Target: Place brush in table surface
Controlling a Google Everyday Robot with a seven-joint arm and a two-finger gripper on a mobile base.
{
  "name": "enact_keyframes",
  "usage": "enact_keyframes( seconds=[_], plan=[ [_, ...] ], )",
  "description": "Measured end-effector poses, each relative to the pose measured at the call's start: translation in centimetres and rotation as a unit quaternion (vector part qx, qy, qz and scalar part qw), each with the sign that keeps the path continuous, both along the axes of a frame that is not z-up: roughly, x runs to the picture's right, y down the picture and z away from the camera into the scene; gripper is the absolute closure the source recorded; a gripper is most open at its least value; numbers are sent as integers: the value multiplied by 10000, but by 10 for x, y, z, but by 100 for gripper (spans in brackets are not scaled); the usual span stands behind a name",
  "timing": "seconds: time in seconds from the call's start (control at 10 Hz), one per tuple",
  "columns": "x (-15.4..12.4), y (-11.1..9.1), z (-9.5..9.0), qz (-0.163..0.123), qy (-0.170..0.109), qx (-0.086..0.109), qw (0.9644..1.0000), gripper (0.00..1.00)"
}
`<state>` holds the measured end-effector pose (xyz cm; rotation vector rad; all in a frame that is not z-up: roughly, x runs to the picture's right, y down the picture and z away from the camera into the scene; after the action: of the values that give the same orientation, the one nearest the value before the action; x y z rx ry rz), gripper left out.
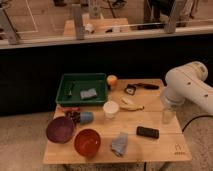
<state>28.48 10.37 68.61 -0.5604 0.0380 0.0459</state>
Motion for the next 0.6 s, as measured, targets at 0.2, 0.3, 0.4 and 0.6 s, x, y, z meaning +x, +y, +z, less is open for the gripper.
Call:
enact_keyframes(
  seconds=[0.2, 0.3, 0.4, 0.6],
  plan=[
    [-5, -16, 15, -87, -150, 222, 9996, 20],
    [-8, -34, 29, -134, -241, 382, 9989, 20],
    [-8, -51, 41, -144, -305, 512, 9981, 20],
    [-12, -93, 74, -199, -429, 812, 9956, 20]
  ],
)
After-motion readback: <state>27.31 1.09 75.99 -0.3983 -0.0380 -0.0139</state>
